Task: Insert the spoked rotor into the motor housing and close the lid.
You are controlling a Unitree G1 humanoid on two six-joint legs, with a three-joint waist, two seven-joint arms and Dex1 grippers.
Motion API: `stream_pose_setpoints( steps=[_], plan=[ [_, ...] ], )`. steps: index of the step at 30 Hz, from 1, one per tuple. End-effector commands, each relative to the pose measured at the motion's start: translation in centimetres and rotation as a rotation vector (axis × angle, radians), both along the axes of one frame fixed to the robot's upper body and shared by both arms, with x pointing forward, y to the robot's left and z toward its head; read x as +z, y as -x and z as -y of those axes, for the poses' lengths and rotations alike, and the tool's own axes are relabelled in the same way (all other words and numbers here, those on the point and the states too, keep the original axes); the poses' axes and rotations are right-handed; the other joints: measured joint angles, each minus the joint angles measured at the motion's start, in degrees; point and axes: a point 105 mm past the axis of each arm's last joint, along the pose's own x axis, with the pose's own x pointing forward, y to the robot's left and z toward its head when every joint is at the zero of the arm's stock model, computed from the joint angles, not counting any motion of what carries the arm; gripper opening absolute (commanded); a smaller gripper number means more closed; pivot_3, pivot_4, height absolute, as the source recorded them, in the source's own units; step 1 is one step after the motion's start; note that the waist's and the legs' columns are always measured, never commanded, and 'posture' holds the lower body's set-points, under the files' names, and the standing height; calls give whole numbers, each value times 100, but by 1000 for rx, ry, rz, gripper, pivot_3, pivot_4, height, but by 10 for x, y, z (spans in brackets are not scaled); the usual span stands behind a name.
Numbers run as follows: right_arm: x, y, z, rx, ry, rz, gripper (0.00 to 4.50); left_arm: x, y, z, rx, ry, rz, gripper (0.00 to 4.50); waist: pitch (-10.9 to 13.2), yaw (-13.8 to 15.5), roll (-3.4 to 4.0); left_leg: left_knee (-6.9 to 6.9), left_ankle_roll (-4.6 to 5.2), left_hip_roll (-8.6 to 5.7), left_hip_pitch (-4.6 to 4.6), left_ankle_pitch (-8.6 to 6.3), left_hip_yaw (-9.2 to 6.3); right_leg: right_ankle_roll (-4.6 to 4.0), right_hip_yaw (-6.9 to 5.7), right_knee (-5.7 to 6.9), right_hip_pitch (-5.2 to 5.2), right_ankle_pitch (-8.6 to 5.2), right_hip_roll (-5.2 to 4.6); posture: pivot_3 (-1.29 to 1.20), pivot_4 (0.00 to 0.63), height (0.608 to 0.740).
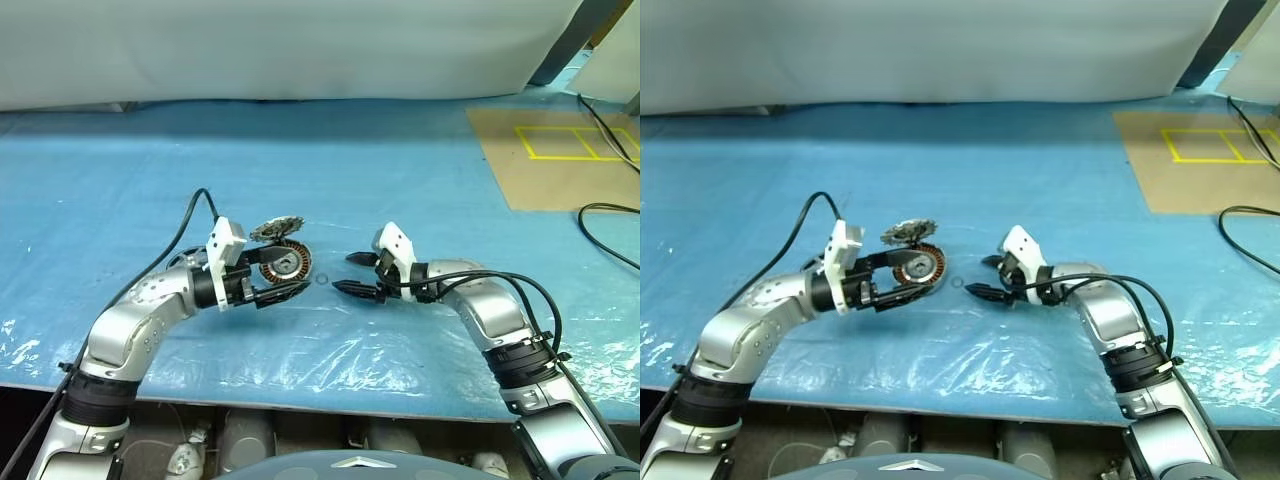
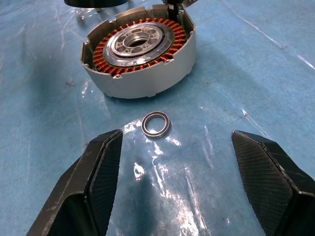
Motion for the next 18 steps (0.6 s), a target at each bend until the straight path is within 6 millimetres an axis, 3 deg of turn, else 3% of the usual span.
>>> stream_pose_setpoints(
  steps=[1,12,18],
  plan=[
    [3,-1,-11,42,1,38,3678,0,1,-12,39,-47,86,4359,0,7,0,-2,0,0,0,0,0,0,0,-1,0,0,0,0,150,740],
    [-11,-5,-27,124,72,76,3678,-15,2,-16,118,-38,72,4359,0,13,0,0,0,0,1,0,1,0,0,-2,1,0,-1,0,150,740],
    [-22,-4,-23,137,119,80,3678,-21,5,-17,123,-74,78,4359,0,9,0,0,0,0,2,0,2,0,0,-2,3,0,-1,0,150,740]
  ],
)
